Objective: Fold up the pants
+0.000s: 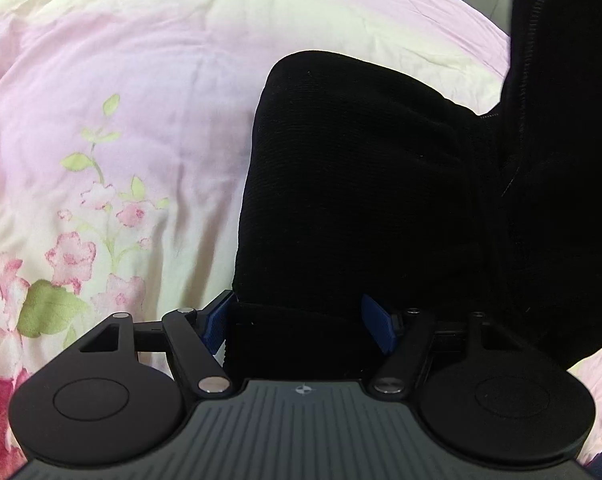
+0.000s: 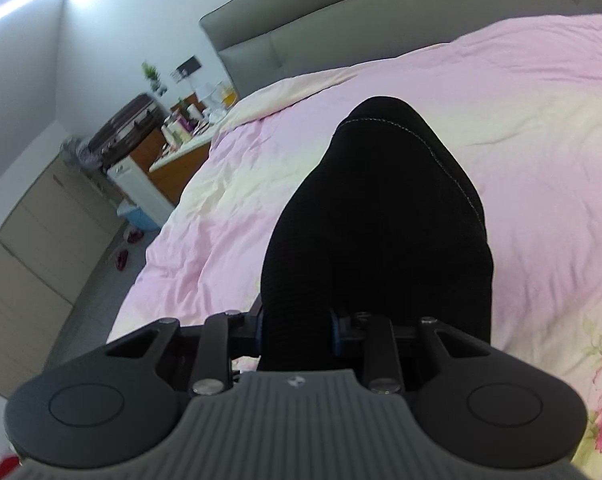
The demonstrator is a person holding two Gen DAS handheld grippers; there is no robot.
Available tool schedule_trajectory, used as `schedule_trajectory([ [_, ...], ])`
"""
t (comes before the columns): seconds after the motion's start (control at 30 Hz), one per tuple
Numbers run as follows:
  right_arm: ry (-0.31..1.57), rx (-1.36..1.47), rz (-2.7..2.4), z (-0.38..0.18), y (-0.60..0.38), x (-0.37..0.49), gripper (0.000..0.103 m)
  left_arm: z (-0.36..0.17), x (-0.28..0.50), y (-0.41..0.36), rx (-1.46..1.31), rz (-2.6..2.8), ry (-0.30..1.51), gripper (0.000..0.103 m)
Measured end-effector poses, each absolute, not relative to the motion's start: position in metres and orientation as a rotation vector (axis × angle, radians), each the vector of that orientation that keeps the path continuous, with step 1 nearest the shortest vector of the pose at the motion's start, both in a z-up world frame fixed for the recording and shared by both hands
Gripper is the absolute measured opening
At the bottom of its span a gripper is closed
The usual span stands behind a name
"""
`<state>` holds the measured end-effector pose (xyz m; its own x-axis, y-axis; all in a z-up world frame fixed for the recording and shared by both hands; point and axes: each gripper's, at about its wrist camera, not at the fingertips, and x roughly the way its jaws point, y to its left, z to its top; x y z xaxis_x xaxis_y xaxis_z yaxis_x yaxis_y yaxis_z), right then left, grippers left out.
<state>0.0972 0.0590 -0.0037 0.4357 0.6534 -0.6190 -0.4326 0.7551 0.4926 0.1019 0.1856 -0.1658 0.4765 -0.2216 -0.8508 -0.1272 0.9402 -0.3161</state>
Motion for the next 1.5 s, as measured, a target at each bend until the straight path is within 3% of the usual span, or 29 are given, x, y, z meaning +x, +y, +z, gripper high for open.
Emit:
schedule_trajectory([
  [0.3, 0.901, 0.095, 0.807, -0.030, 0.150, 0.082, 0.026, -0.168, 0.103, 0.203, -0.450, -0.058, 1.105, 0.079],
  [0.4, 0.923, 0.109, 0.794, -0.045, 0.156, 0.093, 0.026, -0.163, 0.097, 0.230, -0.555, -0.044, 1.106, 0.071],
  [0.57, 0.923, 0.037, 0.783, -0.062, 0.168, 0.092, 0.027, -0.117, 0.076, 0.270, -0.460, 0.176, 0.918, 0.071],
  [0.73, 0.889, -0.180, 0.767, -0.094, 0.205, 0.077, 0.031, -0.092, 0.060, 0.297, -0.524, 0.257, 0.742, 0.073],
  [0.97, 0.783, -0.469, 0.782, -0.146, 0.241, 0.053, 0.044, -0.102, 0.064, 0.294, -0.623, 0.159, 0.757, 0.073],
  [1.1, 0.741, -0.517, 0.793, -0.143, 0.244, 0.043, 0.058, -0.110, 0.064, 0.294, -0.651, 0.143, 0.761, 0.073],
  [1.5, 0.689, -0.162, 0.868, -0.069, 0.133, 0.040, 0.053, -0.113, 0.067, 0.286, -0.708, -0.006, 0.764, 0.073],
])
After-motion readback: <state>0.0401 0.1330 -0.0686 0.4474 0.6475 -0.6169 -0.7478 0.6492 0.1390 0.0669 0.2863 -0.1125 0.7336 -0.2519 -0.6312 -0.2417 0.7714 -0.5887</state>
